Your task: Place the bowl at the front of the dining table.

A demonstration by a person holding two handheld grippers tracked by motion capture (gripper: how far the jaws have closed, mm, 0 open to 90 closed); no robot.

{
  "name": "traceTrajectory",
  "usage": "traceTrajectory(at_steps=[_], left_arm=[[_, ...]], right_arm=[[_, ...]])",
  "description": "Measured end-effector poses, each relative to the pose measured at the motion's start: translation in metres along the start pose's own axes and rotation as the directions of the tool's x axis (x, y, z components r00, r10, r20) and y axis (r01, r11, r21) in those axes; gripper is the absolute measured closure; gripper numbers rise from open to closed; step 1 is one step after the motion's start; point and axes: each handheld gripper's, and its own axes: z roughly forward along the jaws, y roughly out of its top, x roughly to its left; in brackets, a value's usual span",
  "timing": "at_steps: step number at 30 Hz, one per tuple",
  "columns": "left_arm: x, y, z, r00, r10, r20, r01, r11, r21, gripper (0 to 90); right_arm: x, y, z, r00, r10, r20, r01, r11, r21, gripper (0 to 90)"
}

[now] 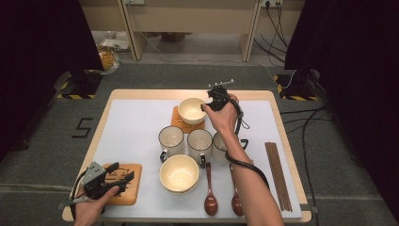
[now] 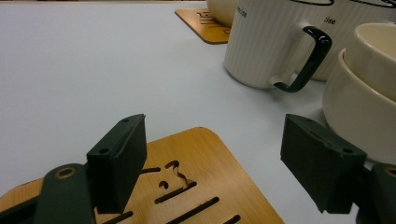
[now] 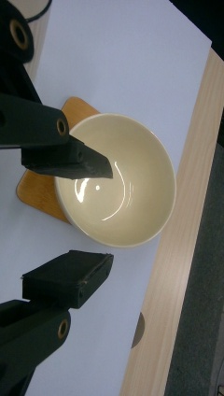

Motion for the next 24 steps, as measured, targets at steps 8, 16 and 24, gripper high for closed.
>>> traceTrajectory(at_steps=[8, 16, 24], left_arm=[[-0.001, 0.001, 0.000, 1.0000, -0.002, 0.000, 0.002, 1.0000, -0.009, 22.2], [-0.002, 0.003, 0.001, 1.0000, 0.003, -0.005, -0.003, 0.9999, -0.016, 22.1], [-0.004, 0.005, 0.002, 0.9997, 0.019, -0.012, -0.020, 0.9996, -0.021, 22.0]], right_arm=[[0.003, -0.006, -0.013, 0.9999, -0.010, -0.002, 0.010, 1.000, -0.012, 51.3], [0.006, -0.018, -0.024, 0.9996, -0.016, -0.021, 0.016, 1.000, -0.017, 50.9], [0.006, -0.033, -0.038, 0.9993, -0.015, -0.035, 0.014, 0.999, -0.030, 50.4]])
